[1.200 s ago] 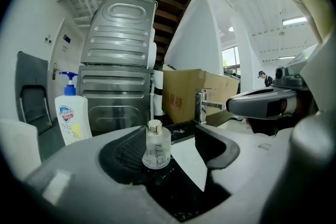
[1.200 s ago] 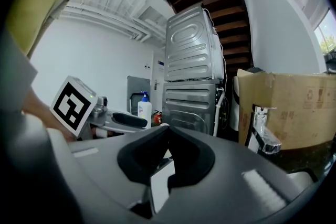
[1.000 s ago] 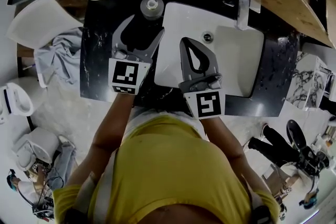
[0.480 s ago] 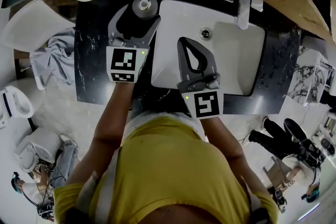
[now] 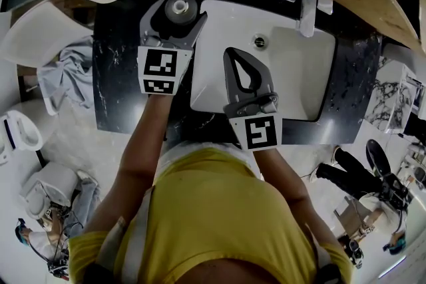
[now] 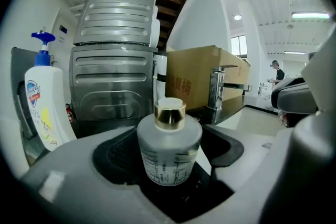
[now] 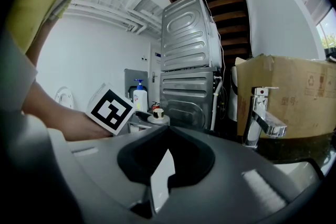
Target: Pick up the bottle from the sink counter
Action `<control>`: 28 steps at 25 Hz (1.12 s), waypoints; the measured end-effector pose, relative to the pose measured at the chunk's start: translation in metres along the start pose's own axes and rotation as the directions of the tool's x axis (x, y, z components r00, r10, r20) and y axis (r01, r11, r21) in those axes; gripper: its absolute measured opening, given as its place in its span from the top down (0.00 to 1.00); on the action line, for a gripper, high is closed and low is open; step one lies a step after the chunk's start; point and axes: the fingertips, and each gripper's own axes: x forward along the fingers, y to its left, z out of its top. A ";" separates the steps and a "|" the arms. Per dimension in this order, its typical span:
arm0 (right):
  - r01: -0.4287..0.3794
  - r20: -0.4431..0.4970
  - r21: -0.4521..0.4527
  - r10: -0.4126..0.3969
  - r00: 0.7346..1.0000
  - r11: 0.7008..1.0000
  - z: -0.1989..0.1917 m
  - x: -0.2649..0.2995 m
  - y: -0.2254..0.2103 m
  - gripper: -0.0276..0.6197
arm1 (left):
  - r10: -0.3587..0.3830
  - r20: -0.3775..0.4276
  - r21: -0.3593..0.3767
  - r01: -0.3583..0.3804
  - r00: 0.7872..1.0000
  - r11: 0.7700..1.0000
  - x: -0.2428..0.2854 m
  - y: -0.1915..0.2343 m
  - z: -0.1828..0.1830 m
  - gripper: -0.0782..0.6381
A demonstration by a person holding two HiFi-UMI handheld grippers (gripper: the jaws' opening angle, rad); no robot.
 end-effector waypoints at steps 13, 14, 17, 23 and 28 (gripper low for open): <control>0.010 0.012 -0.039 -0.009 1.000 0.999 0.005 -0.006 0.001 0.96 | -0.019 -0.001 0.004 0.019 1.000 1.000 0.000 -0.004 0.002 0.42; 0.013 0.015 -0.042 -0.012 1.000 0.999 0.006 -0.007 0.001 0.95 | -0.022 0.006 0.005 0.022 1.000 1.000 -0.002 -0.006 0.004 0.42; 0.022 0.023 -0.049 -0.021 1.000 0.999 0.010 -0.011 0.001 0.96 | -0.034 0.023 0.020 0.033 0.999 0.999 -0.012 -0.013 0.017 0.42; 0.061 0.059 -0.060 -0.057 0.997 0.996 0.024 -0.022 0.000 0.96 | -0.035 0.061 0.063 0.031 0.998 0.998 -0.043 -0.024 0.049 0.42; 0.094 0.104 -0.072 -0.086 0.991 0.993 0.041 -0.036 0.001 0.95 | -0.027 0.080 0.066 0.022 0.996 0.998 -0.077 -0.033 0.068 0.42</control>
